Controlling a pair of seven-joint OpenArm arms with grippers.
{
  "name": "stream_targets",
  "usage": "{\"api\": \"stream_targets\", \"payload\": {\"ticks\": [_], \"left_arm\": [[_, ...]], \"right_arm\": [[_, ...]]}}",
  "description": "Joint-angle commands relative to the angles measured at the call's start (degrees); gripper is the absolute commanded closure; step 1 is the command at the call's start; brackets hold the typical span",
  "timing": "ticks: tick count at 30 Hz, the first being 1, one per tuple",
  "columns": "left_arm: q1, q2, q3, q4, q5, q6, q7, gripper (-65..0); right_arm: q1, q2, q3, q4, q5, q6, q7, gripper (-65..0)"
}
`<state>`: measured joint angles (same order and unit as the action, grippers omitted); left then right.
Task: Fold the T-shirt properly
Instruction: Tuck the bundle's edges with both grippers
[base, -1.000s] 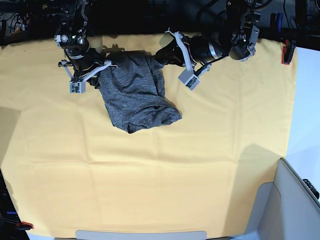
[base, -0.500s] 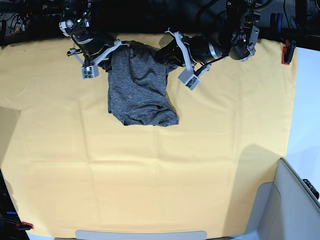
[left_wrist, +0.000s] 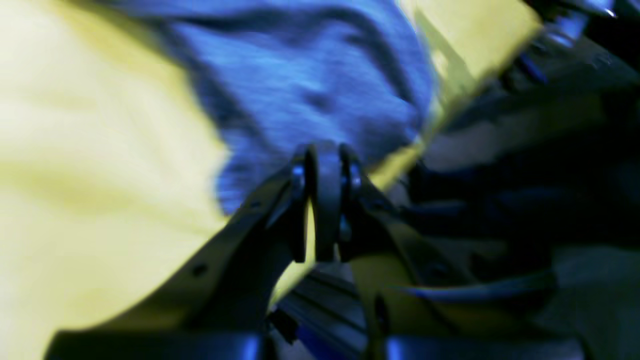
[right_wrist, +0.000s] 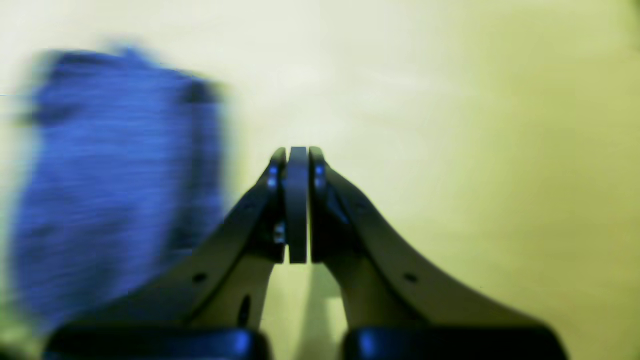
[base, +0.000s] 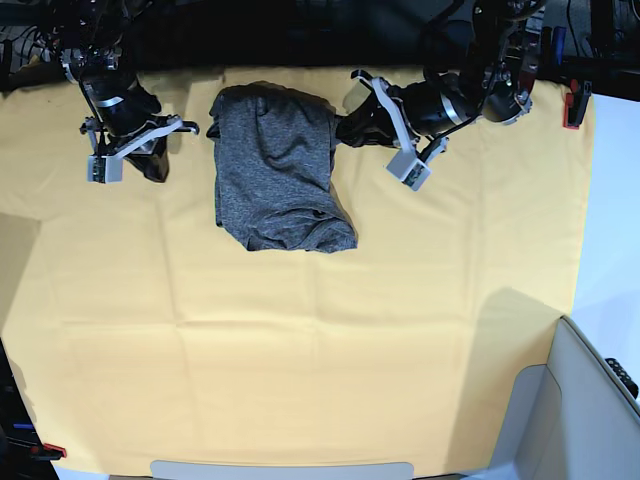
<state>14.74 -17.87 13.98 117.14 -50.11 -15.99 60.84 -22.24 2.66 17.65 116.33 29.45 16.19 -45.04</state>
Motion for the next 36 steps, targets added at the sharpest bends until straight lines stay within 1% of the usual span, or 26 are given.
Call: {"api": "stream_targets", "payload": {"ticks": [1,4,6,10,15,18,21,24,27,32,36], "left_arm": [[-0.3,-0.4,-0.6,0.9,-1.3,-0.4,-1.1,-0.5],[-0.3,-0.2,-0.5,0.9,-1.3,-0.4,-1.3,-0.5],[-0.2,-0.1,-0.2,0.9,-1.3,-0.4,-1.5,-0.5],[-0.2,2.4,-0.2,0.8,-1.3,-0.4,-1.5,-0.5],[-0.6,3.6,0.0,-0.4,-1.3,-0.4,-1.2,-0.5],[-0.8,3.7,0.6,-1.6,-1.3,-0.4,-1.3,-0.5],[-0.9,3.7,1.8,-3.3,-1.3,-0.4,-1.5,-0.5],[-2.5,4.3,2.9,-5.1,-1.3,-0.4,-1.6,-0.5],[-2.8,4.6,3.4,-5.7,-1.3,-0.4,-1.6,-0.5],[-3.4,4.7,4.4,-6.6,-1.3,-0.4,-1.2,-0.6],[-4.0,4.7,5.9,-11.7,-1.3,-0.4,-1.7,-0.5]], "right_arm": [[-0.8,0.5,0.2,0.9,3.6,1.2,0.4,0.0],[-1.5,0.3,0.2,0.9,13.1,3.0,-4.6,0.0],[-2.8,0.1,0.2,1.0,16.7,3.3,-6.5,0.0],[-5.9,0.5,0.2,1.3,22.5,3.6,-6.8,0.0],[-7.6,2.0,-0.8,1.4,28.8,3.6,-6.8,0.0],[-7.5,2.1,-3.2,1.4,30.4,3.6,-6.9,0.0],[-7.0,2.1,-7.0,1.4,28.7,3.6,-6.9,0.0],[-5.7,2.0,-10.2,1.3,25.4,3.6,-6.8,0.0],[-5.5,1.7,-10.9,1.2,22.0,3.6,-6.8,0.0],[-5.5,1.7,-12.5,0.8,13.7,3.4,-6.8,0.0],[-5.6,1.7,-12.5,-0.4,6.2,3.3,-6.9,0.0]]}}
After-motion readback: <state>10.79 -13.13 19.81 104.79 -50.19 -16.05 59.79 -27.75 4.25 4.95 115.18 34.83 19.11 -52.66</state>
